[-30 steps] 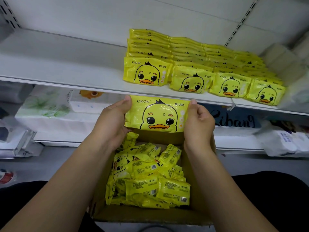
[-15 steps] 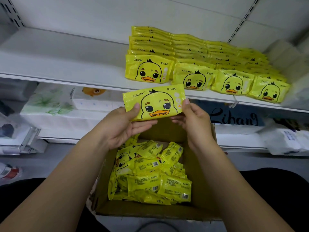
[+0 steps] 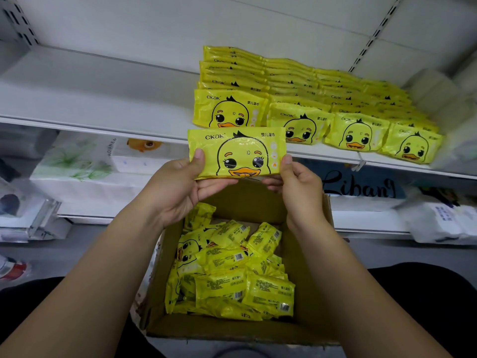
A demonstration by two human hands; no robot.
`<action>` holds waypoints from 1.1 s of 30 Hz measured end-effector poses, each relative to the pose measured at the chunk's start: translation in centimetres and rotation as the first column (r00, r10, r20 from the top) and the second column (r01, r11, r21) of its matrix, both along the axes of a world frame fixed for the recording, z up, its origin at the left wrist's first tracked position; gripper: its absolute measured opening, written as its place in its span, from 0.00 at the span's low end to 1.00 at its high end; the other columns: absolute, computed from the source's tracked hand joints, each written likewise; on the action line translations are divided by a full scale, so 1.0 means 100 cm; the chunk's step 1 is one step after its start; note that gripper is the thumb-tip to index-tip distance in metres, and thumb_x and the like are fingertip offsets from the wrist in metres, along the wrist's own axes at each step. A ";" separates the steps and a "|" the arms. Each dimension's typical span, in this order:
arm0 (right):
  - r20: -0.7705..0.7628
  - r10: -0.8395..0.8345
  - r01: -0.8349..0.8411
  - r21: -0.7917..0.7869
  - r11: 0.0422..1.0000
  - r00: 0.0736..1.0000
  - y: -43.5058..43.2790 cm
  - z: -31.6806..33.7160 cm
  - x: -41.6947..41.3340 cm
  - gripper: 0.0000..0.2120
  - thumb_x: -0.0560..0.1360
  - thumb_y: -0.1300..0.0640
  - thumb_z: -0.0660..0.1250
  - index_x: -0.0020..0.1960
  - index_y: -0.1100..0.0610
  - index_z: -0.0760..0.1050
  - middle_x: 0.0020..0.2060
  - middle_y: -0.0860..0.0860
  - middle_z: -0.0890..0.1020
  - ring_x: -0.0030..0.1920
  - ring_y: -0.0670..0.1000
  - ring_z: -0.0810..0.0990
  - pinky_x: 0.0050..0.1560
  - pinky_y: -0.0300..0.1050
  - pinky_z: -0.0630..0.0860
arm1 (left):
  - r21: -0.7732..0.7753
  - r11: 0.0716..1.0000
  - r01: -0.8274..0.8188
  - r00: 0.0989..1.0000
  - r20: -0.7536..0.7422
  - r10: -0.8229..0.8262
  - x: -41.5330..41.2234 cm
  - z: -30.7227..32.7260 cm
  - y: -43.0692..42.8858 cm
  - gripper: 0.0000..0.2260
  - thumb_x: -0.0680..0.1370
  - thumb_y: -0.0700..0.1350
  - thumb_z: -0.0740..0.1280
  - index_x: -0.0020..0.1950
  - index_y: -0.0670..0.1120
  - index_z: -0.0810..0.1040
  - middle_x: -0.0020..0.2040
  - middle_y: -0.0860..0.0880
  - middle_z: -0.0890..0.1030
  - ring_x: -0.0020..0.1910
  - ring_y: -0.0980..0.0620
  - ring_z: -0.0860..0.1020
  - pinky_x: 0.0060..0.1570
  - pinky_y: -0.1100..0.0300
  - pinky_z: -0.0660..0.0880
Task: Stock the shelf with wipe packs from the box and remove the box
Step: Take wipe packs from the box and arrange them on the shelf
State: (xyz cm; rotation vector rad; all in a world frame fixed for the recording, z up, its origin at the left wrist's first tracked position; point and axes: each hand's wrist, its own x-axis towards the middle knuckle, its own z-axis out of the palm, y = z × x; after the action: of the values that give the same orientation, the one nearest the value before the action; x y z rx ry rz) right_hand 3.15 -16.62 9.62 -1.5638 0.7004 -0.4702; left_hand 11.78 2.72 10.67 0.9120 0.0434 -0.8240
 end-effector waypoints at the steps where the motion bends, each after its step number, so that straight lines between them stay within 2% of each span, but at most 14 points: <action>1: -0.018 0.030 -0.030 0.007 1.000 0.999 -0.001 0.000 0.000 0.15 0.84 0.50 0.60 0.53 0.61 0.79 0.37 0.56 0.85 0.33 0.44 0.83 0.35 0.34 0.77 | 0.004 1.000 -0.008 1.000 0.002 0.008 0.002 0.000 0.000 0.18 0.83 0.49 0.59 0.63 0.35 0.75 0.55 0.33 0.84 0.51 0.37 0.85 0.46 0.58 0.84; 5: -0.051 0.075 -0.076 -0.013 0.997 0.996 -0.009 -0.003 -0.001 0.17 0.83 0.51 0.61 0.58 0.64 0.78 0.44 0.60 0.86 0.38 0.46 0.85 0.38 0.35 0.79 | 0.053 0.999 0.004 0.999 0.044 -0.006 0.005 -0.001 0.002 0.19 0.77 0.47 0.66 0.62 0.35 0.77 0.55 0.35 0.84 0.51 0.39 0.86 0.45 0.62 0.83; 9: -0.087 0.138 -0.138 0.013 0.990 0.987 -0.011 -0.002 -0.007 0.14 0.83 0.51 0.63 0.57 0.61 0.78 0.45 0.60 0.87 0.40 0.48 0.86 0.41 0.37 0.81 | 0.109 0.994 -0.009 0.994 0.109 -0.003 0.006 -0.004 0.003 0.16 0.72 0.38 0.70 0.59 0.36 0.80 0.55 0.39 0.86 0.50 0.40 0.86 0.44 0.63 0.83; 12: -0.186 0.139 -0.172 -0.175 0.969 0.973 -0.014 0.000 -0.006 0.09 0.81 0.53 0.66 0.59 0.55 0.78 0.53 0.52 0.86 0.46 0.43 0.83 0.51 0.43 0.81 | 0.197 0.980 -0.022 0.980 0.200 -0.019 0.008 -0.008 0.006 0.13 0.74 0.34 0.71 0.57 0.39 0.82 0.53 0.41 0.86 0.50 0.43 0.86 0.48 0.60 0.83; 15: -0.210 0.115 -0.211 -0.518 0.829 0.971 -0.019 0.010 0.001 0.22 0.78 0.49 0.71 0.70 0.48 0.71 0.63 0.44 0.75 0.63 0.44 0.76 0.65 0.47 0.74 | 0.315 0.948 -0.053 0.953 0.300 -0.046 0.010 -0.013 0.009 0.10 0.75 0.32 0.72 0.55 0.41 0.83 0.52 0.43 0.87 0.49 0.48 0.86 0.48 0.60 0.83; 17: -0.281 0.231 -0.355 -0.564 0.746 0.932 -0.020 0.021 0.010 0.31 0.74 0.45 0.75 0.74 0.42 0.67 0.65 0.42 0.67 0.70 0.48 0.68 0.69 0.45 0.66 | 0.353 0.935 -0.038 0.936 0.341 -0.091 0.011 -0.015 0.011 0.09 0.76 0.33 0.72 0.54 0.42 0.84 0.50 0.45 0.87 0.48 0.50 0.86 0.47 0.62 0.83; 19: -0.424 0.348 -0.542 -0.539 0.645 0.836 -0.023 0.027 0.024 0.37 0.69 0.42 0.78 0.74 0.39 0.66 0.67 0.44 0.66 0.72 0.50 0.65 0.73 0.49 0.64 | 0.369 0.929 -0.021 0.925 0.361 -0.122 0.013 -0.016 0.011 0.09 0.76 0.33 0.72 0.53 0.42 0.84 0.49 0.46 0.88 0.47 0.52 0.86 0.45 0.63 0.83; 21: -0.545 0.414 -0.679 -0.499 0.539 0.729 -0.025 0.030 0.038 0.35 0.66 0.40 0.79 0.70 0.39 0.70 0.63 0.45 0.71 0.68 0.51 0.72 0.71 0.52 0.68 | 0.357 0.934 -0.016 0.922 0.366 -0.124 0.015 -0.014 0.011 0.09 0.76 0.33 0.72 0.53 0.43 0.84 0.48 0.46 0.88 0.47 0.52 0.85 0.45 0.64 0.82; 24: -0.560 0.504 -0.751 -0.434 0.498 0.658 -0.027 0.038 0.059 0.19 0.68 0.48 0.80 0.55 0.46 0.77 0.48 0.43 0.81 0.47 0.42 0.80 0.48 0.41 0.74 | 0.322 0.946 -0.046 0.920 0.382 -0.085 0.018 -0.010 0.010 0.09 0.77 0.33 0.71 0.55 0.42 0.84 0.50 0.45 0.87 0.49 0.51 0.85 0.47 0.62 0.83; 25: -0.553 0.512 -0.753 -0.439 0.491 0.657 -0.028 0.042 0.067 0.16 0.69 0.50 0.79 0.54 0.49 0.78 0.46 0.43 0.81 0.44 0.42 0.80 0.45 0.40 0.73 | 0.303 0.950 -0.082 0.923 0.383 -0.042 0.020 -0.009 0.009 0.11 0.77 0.33 0.71 0.58 0.41 0.83 0.51 0.45 0.87 0.50 0.50 0.85 0.48 0.61 0.83; 27: -0.546 0.485 -0.730 -0.503 0.463 0.683 -0.032 0.048 0.085 0.20 0.71 0.50 0.78 0.59 0.56 0.79 0.48 0.46 0.80 0.47 0.46 0.78 0.44 0.38 0.70 | 0.294 0.937 -0.190 0.920 0.386 0.065 0.025 -0.010 0.009 0.15 0.78 0.34 0.71 0.64 0.42 0.79 0.53 0.43 0.86 0.53 0.47 0.85 0.52 0.58 0.83; 29: -0.534 0.421 -0.680 -0.603 0.418 0.733 -0.037 0.054 0.105 0.23 0.73 0.48 0.77 0.62 0.59 0.77 0.50 0.47 0.77 0.50 0.49 0.75 0.42 0.40 0.67 | 0.437 0.833 -0.339 0.869 0.484 0.100 0.035 -0.015 0.011 0.17 0.78 0.38 0.72 0.66 0.46 0.76 0.54 0.46 0.85 0.55 0.46 0.84 0.55 0.54 0.82; 31: -0.539 0.374 -0.655 -0.650 0.384 0.754 -0.039 0.057 0.125 0.25 0.73 0.48 0.76 0.64 0.58 0.74 0.52 0.49 0.77 0.51 0.52 0.74 0.43 0.42 0.67 | 0.615 0.648 -0.449 0.800 0.600 -0.014 0.043 -0.022 0.014 0.18 0.78 0.44 0.73 0.67 0.47 0.76 0.57 0.49 0.84 0.58 0.48 0.82 0.59 0.56 0.77; 33: -0.557 0.342 -0.652 -0.677 0.341 0.757 -0.036 0.059 0.143 0.28 0.73 0.49 0.76 0.67 0.57 0.71 0.56 0.53 0.78 0.54 0.56 0.76 0.47 0.45 0.70 | 0.701 0.519 -0.489 0.749 0.642 -0.161 0.046 -0.027 0.015 0.21 0.78 0.46 0.73 0.70 0.46 0.75 0.63 0.47 0.81 0.63 0.47 0.79 0.62 0.57 0.72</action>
State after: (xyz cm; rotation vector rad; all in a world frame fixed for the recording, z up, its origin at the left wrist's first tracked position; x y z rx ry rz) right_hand 17.44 -20.22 15.48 -2.7552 0.1012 -0.0228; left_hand 16.34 4.19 8.01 2.0929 -0.0763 -0.1751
